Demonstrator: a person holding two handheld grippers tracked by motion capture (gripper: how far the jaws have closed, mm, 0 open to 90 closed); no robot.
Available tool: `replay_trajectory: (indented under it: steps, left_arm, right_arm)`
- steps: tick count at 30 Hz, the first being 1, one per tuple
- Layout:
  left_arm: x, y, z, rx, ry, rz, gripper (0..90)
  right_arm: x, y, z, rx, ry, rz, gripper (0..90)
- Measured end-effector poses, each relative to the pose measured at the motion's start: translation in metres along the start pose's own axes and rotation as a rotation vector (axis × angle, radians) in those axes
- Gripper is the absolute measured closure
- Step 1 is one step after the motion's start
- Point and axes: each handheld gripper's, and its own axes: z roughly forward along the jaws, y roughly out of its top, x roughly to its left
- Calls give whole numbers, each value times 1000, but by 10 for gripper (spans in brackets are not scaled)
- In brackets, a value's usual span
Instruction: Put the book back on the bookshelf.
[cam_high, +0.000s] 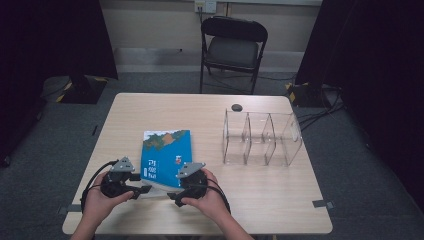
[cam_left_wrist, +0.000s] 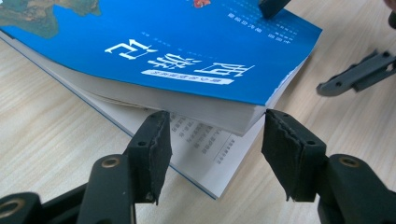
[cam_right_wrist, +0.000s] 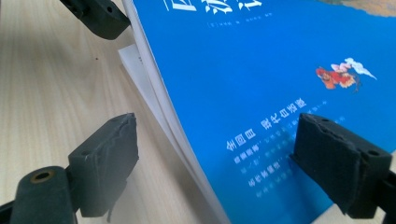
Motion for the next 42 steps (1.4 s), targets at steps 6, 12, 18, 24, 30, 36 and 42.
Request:
replay_trajectory:
  steps: [6, 12, 18, 24, 30, 36, 42]
  left_arm:
    - [-1, 4, 0, 7, 4, 7, 422]
    - [1, 8, 0, 14, -3, 0, 421]
    - [2, 8, 0, 18, -10, -3, 422]
    - [2, 9, 0, 41, -11, 3, 418]
    - [2, 9, 0, 35, -17, -3, 418]
    - [5, 6, 0, 36, -31, 3, 420]
    - [4, 2, 2, 33, -32, 1, 395]
  right_arm:
    - [5, 2, 10, -21, -39, -5, 123]
    - [15, 3, 18, -10, -108, -61, 104]
    - [12, 6, 21, -29, -101, -25, 103]
    - [17, 13, 31, -1, -141, -75, 103]
    - [22, 20, 41, 8, -164, -101, 104]
    - [20, 20, 42, -11, -186, -117, 203]
    - [19, 22, 40, -6, -171, -135, 268]
